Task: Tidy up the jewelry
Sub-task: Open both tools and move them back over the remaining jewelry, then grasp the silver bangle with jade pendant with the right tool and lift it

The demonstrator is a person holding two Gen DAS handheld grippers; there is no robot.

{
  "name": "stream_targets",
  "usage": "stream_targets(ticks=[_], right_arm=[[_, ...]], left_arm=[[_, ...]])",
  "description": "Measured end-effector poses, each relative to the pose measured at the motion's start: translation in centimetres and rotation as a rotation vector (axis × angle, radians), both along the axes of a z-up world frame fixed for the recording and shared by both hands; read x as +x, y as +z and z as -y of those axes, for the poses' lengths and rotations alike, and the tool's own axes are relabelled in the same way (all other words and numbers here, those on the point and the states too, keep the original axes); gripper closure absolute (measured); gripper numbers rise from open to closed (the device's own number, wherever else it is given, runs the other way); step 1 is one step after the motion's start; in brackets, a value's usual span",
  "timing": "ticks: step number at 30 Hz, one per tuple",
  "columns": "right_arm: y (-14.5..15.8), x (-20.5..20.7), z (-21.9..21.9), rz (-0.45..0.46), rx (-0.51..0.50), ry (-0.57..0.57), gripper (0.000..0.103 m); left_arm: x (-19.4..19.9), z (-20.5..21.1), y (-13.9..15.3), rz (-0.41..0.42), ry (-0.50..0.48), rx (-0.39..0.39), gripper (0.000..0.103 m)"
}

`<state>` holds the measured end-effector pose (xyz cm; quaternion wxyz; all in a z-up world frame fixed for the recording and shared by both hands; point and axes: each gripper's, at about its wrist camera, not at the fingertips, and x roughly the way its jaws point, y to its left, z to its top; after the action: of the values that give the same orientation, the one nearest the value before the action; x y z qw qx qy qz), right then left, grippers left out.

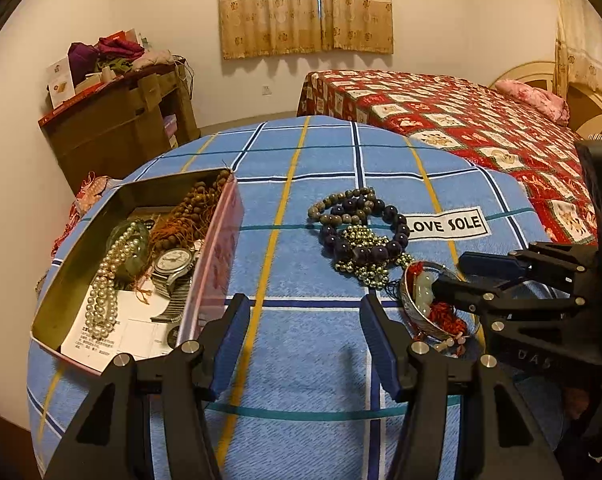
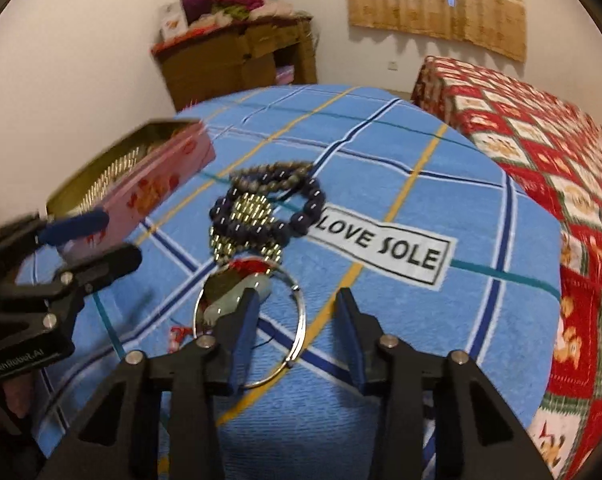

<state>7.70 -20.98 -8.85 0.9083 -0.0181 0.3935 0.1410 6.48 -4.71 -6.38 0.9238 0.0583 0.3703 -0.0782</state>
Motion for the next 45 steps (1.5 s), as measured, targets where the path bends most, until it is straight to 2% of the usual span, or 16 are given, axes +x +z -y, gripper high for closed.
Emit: stream_targets(ticks=[1, 4, 7, 15, 17, 20, 21, 22, 23, 26, 33, 36, 38, 39, 43, 45], right_arm=[[-0.1, -0.1, 0.0, 0.006, -0.015, -0.003, 0.087], [-0.2, -0.2, 0.7, 0.009, 0.024, -0.017, 0.095], [0.1, -0.3, 1.2, 0.020, 0.071, -0.028, 0.096], [0.2, 0.2, 0.5, 0.002, 0.044, -0.030, 0.096], [0.1, 0.3, 0.6, -0.008, 0.045, -0.037, 0.088], [0.1, 0.3, 0.4, -0.011, 0.033, -0.025, 0.085], [0.1, 0.2, 0.2, -0.006, 0.022, -0.018, 0.085], [0.1, 0.3, 0.1, -0.004, 0.020, -0.016, 0.093], [0.1, 0.2, 0.2, -0.001, 0.028, -0.017, 0.095], [0.3, 0.0, 1.3, 0.009, 0.098, -0.032, 0.097], [2.2, -0.3, 2.6, 0.065, 0.126, -0.076, 0.097], [2.4, -0.3, 2.6, 0.044, 0.127, -0.059, 0.085], [2.4, -0.8, 2.0, 0.041, 0.117, -0.042, 0.046], [2.5, -1.2, 1.7, 0.045, 0.119, -0.026, 0.042], [2.2, -1.8, 0.0, 0.028, 0.107, 0.025, 0.041], [1.8, -1.4, -0.5, 0.007, 0.102, 0.035, 0.035]], left_arm=[[0.0, 0.0, 0.0, -0.002, -0.001, -0.001, 0.045], [-0.1, -0.1, 0.0, 0.003, -0.003, -0.006, 0.045], [0.0, -0.3, 0.0, -0.001, 0.001, -0.015, 0.045], [0.1, -0.5, -0.1, -0.006, 0.001, -0.025, 0.045], [0.1, -0.5, -0.1, -0.007, 0.001, -0.025, 0.045], [0.1, -0.5, -0.1, -0.010, 0.000, -0.026, 0.045], [0.1, -0.5, -0.1, -0.010, -0.001, -0.027, 0.045], [0.1, -0.5, -0.1, -0.009, -0.001, -0.027, 0.045], [0.1, -0.6, -0.1, -0.008, -0.002, -0.027, 0.045], [0.2, -0.5, 0.0, -0.006, -0.006, -0.026, 0.045], [0.6, -0.5, 0.2, 0.000, -0.011, -0.023, 0.045], [0.3, -0.2, 0.4, 0.008, -0.016, -0.017, 0.045], [0.3, -0.3, 0.3, 0.005, -0.012, -0.013, 0.045], [0.3, -0.4, 0.2, 0.003, -0.008, -0.015, 0.045], [0.2, -1.3, 0.4, 0.004, 0.012, -0.036, 0.045], [0.2, -1.6, 0.4, 0.004, 0.018, -0.040, 0.045]])
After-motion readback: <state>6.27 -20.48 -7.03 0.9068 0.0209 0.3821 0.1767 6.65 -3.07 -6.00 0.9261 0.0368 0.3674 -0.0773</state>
